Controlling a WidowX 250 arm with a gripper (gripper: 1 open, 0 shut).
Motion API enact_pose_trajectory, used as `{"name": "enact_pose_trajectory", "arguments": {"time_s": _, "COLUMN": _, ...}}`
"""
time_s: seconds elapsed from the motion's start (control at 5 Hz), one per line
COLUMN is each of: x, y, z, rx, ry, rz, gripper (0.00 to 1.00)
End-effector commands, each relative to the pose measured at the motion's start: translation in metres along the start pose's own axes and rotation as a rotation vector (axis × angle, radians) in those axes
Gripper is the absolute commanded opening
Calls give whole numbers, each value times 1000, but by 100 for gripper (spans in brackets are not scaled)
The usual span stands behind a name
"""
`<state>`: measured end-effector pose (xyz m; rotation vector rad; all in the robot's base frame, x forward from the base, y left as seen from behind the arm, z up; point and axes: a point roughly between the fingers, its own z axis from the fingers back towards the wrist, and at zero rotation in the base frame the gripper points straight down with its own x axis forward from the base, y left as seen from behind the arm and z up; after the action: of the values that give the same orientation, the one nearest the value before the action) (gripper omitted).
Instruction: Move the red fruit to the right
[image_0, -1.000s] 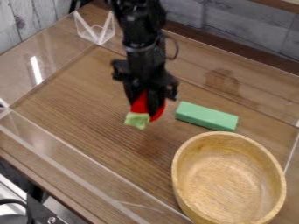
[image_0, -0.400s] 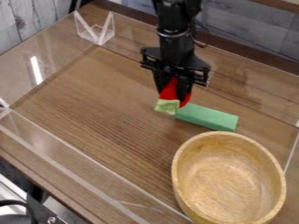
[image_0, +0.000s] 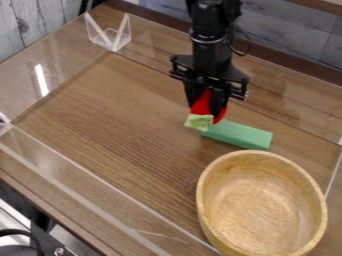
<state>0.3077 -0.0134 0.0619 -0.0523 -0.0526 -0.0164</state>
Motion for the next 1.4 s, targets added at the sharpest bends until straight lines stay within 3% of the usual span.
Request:
{"name": "enact_pose_trajectory", "arguments": {"time_s": 0.0, "x": 5, "y": -10, "z": 13, "rx": 8, "ry": -46, "rz": 7, "gripper": 0}}
{"name": "enact_pose_trajectory", "arguments": {"time_s": 0.2, "x": -2, "y": -16, "z": 15, "rx": 9, "ry": -42, "rz": 31, "gripper": 0}}
{"name": "enact_pose_trajectory", "arguments": {"time_s": 0.6, "x": 7, "y": 7, "z": 14, "rx": 11, "ry": -43, "rz": 90, "gripper": 0}}
{"name": "enact_pose_trajectory", "arguments": {"time_s": 1.2, "x": -8, "y": 34, "z": -1, "rx": 23, "ry": -23, "rz": 228, "gripper": 0}}
